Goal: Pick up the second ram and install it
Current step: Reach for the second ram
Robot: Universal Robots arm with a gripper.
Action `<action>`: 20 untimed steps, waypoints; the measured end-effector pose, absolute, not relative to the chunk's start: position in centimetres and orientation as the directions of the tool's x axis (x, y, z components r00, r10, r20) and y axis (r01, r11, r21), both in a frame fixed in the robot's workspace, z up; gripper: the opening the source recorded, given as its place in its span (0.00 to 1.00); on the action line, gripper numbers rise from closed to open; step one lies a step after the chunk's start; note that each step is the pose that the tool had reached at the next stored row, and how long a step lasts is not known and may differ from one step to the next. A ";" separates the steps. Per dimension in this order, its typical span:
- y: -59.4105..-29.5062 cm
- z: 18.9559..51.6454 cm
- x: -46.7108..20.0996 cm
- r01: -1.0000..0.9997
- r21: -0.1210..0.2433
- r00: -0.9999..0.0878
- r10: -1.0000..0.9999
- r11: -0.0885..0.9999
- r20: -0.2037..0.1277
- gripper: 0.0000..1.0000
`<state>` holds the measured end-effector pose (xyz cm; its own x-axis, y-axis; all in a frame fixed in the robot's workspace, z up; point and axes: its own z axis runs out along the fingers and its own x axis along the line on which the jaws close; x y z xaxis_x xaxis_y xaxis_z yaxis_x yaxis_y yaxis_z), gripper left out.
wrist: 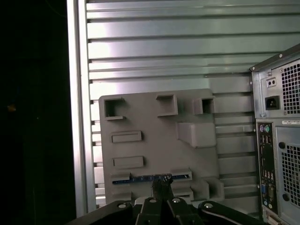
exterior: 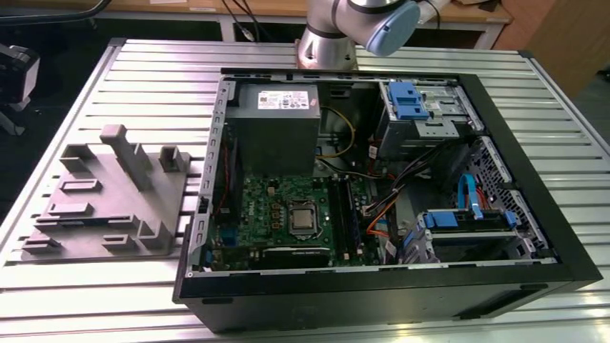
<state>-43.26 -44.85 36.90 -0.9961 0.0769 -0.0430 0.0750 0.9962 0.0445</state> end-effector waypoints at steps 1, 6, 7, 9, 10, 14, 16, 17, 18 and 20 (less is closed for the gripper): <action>-44.8 36.8 -43.3 0.075 0.045 -0.996 0.077 0.996 -0.043 0.10; -44.9 36.1 -43.2 0.075 0.044 -0.996 0.077 0.996 -0.043 0.10; -44.9 36.1 -43.2 0.075 0.044 -0.996 0.077 0.996 -0.043 0.10; -44.9 35.9 -43.0 0.075 0.045 -0.996 0.077 0.996 -0.043 0.10; -44.9 35.9 -42.9 0.075 0.045 -0.996 0.077 0.996 -0.043 0.10; -45.0 35.6 -42.6 0.075 0.045 -0.996 0.077 0.996 -0.043 0.10; -45.1 35.4 -42.5 0.075 0.044 -0.996 0.077 0.996 -0.043 0.10; -45.2 35.4 -42.5 0.075 0.044 -0.996 0.077 0.996 -0.043 0.10; -45.3 35.3 -42.5 0.075 0.045 -0.996 0.077 0.996 -0.043 0.10; -45.5 35.1 -42.5 0.075 0.045 -0.996 0.077 0.996 -0.043 0.10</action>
<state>-42.50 -45.46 35.09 -0.9961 0.0768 -0.0430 0.0749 0.9962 0.0447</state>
